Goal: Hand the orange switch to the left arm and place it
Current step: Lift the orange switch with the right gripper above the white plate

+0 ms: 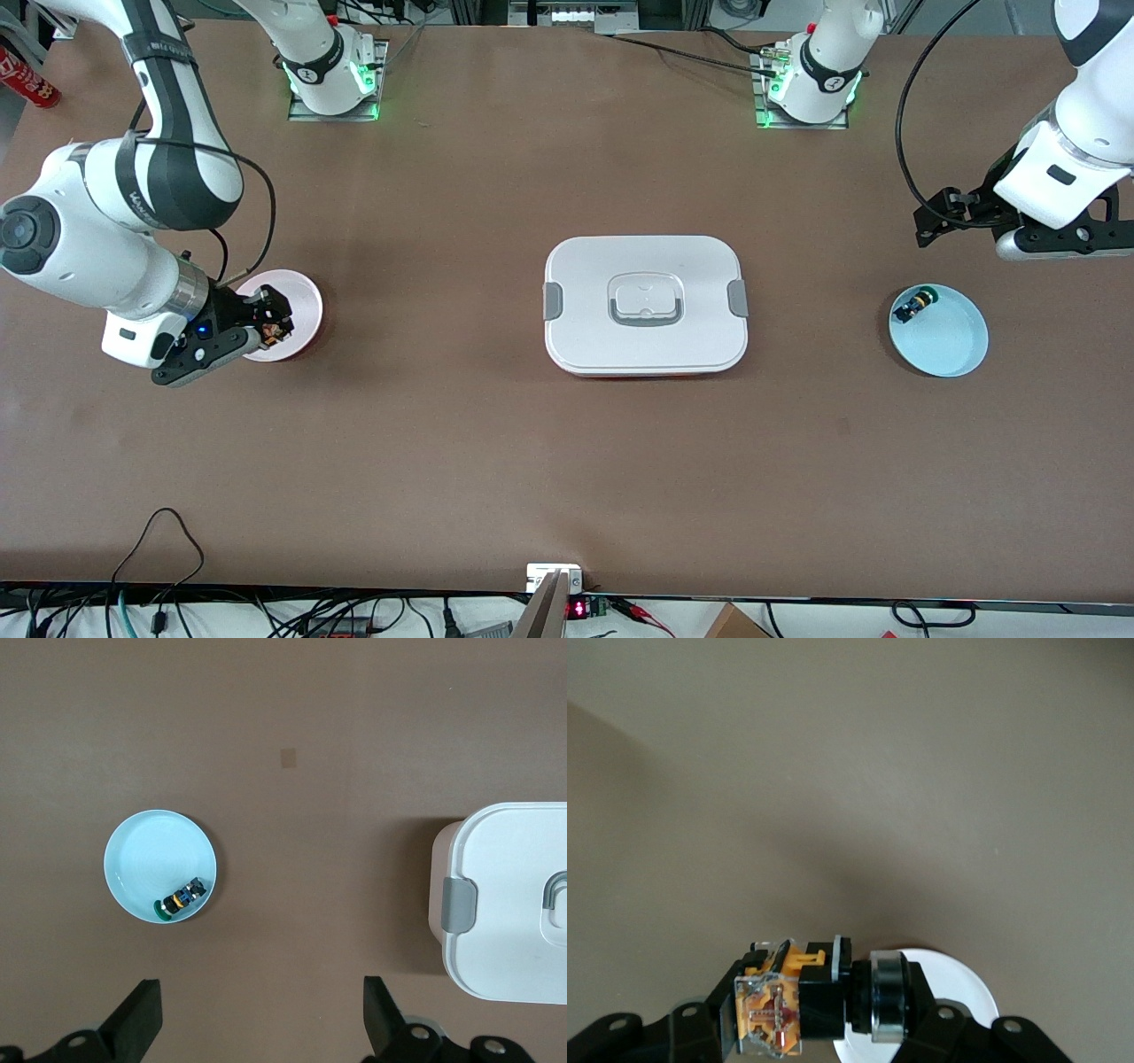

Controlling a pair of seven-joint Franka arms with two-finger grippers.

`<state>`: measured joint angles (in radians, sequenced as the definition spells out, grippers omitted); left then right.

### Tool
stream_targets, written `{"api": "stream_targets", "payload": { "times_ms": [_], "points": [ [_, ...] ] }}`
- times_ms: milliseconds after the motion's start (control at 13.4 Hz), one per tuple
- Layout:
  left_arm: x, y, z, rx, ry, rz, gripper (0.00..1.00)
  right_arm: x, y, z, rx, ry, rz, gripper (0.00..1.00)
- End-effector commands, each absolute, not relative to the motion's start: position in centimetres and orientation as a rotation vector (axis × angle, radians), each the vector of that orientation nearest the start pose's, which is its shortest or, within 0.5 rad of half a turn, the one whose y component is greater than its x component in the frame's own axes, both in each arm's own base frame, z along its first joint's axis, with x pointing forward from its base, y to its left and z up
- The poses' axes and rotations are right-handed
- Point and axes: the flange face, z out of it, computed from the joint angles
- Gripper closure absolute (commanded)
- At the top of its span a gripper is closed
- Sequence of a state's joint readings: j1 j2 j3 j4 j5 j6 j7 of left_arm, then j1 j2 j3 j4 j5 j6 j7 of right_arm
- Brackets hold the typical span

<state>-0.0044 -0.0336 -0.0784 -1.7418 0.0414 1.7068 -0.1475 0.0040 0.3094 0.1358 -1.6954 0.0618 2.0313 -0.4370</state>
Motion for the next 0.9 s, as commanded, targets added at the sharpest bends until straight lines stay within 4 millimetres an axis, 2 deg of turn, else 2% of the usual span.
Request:
{"api": "stream_targets", "payload": {
  "times_ms": [0,75,224,373,448,597,746,821],
  "points": [
    [55.0,-4.4,58.0,-3.09,-0.088,0.029,0.0,63.4,11.6,45.7,-2.871,-0.945,-0.12,0.99],
    [54.7,-4.5,57.6,-3.087,-0.086,0.078,0.0,62.5,13.8,47.0,-2.843,-0.996,-0.132,1.0],
    [53.8,-4.8,57.5,-3.095,-0.077,0.196,0.0,61.4,16.2,49.0,-2.778,-1.007,-0.179,1.0],
    [53.3,-5.0,57.0,-3.143,-0.092,0.31,0.0,60.9,18.3,49.2,-2.651,-1.033,-0.207,1.0],
    [52.9,-5.3,56.7,-3.177,-0.099,0.372,0.0,60.8,19.7,48.8,-2.564,-1.129,-0.233,1.0],
    [52.5,-5.9,56.1,-3.247,-0.102,0.515,0.0,60.7,23.0,49.2,-2.4,-1.301,-0.397,1.0],
    [51.9,-7.4,54.9,-3.33,-0.081,0.738,0.0,59.5,27.2,49.9,-2.271,-1.453,-0.493,1.0],
    [51.8,-8.5,54.4,-3.405,-0.081,0.877,0.0,58.3,29.8,50.2,-2.202,-1.461,-0.515,1.0]
  ]
}}
